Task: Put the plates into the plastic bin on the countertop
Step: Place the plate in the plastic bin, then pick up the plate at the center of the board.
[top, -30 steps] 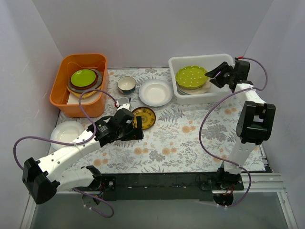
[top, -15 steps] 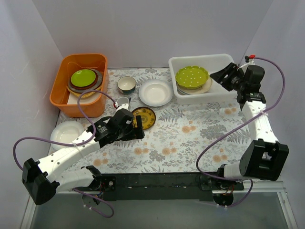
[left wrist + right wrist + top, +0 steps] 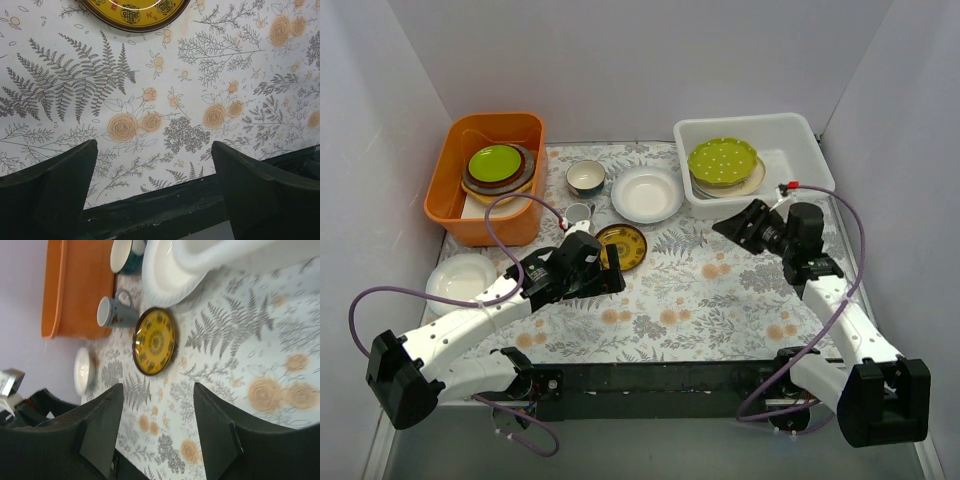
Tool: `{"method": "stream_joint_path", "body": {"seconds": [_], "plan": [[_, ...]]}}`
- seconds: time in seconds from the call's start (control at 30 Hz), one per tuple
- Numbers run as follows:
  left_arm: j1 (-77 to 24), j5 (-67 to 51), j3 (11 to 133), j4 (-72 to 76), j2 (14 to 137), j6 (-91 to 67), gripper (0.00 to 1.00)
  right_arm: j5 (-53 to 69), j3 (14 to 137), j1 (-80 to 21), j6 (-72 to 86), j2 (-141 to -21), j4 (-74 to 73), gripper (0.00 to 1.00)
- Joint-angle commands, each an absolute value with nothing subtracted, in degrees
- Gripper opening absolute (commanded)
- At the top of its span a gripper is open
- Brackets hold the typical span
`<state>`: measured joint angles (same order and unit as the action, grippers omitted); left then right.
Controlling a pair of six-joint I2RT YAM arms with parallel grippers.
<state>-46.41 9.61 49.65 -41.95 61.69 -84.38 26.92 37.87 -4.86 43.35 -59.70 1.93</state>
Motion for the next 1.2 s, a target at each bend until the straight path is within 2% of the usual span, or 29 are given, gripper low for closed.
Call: {"method": "stream_joint_path", "body": {"seconds": [0.0,0.33,0.5,0.53,0.63,0.77,0.93,1.07,1.17], "plan": [[-46.76,9.23,49.13,-39.73,62.14,-84.9,0.98,19.0,33.15,-14.75,50.79,-55.82,10.62,0.66],[-46.76,8.61,50.62,-37.0,65.04,-84.2,0.98,0.45,22.16,-28.82,62.04,-58.61,25.38,0.65],[-46.76,8.79,51.06,-36.91,65.57,-83.58,0.98,-3.59,14.25,-31.11,73.2,-70.55,46.37,0.61],[-46.76,8.79,50.98,-37.09,65.39,-83.5,0.98,-4.21,12.5,-31.55,76.26,-72.75,54.5,0.61],[-46.76,9.14,50.89,-37.44,64.6,-83.41,0.98,-7.11,12.13,-33.39,79.62,-81.19,65.08,0.6],[-46.76,9.4,50.36,-38.23,63.37,-83.15,0.98,-10.8,15.46,-34.63,80.95,-91.81,73.01,0.66],[-46.76,9.67,50.18,-38.41,62.49,-83.23,0.98,-13.26,19.77,-36.56,85.33,-103.51,86.19,0.68],[-46.76,9.67,50.71,-39.02,62.49,-82.79,0.98,-21.77,21.7,-38.23,88.51,-117.29,102.27,0.79],[-46.76,9.75,51.06,-39.29,62.32,-82.35,0.98,-23.64,23.99,-38.41,91.05,-122.85,106.26,0.78]]}}
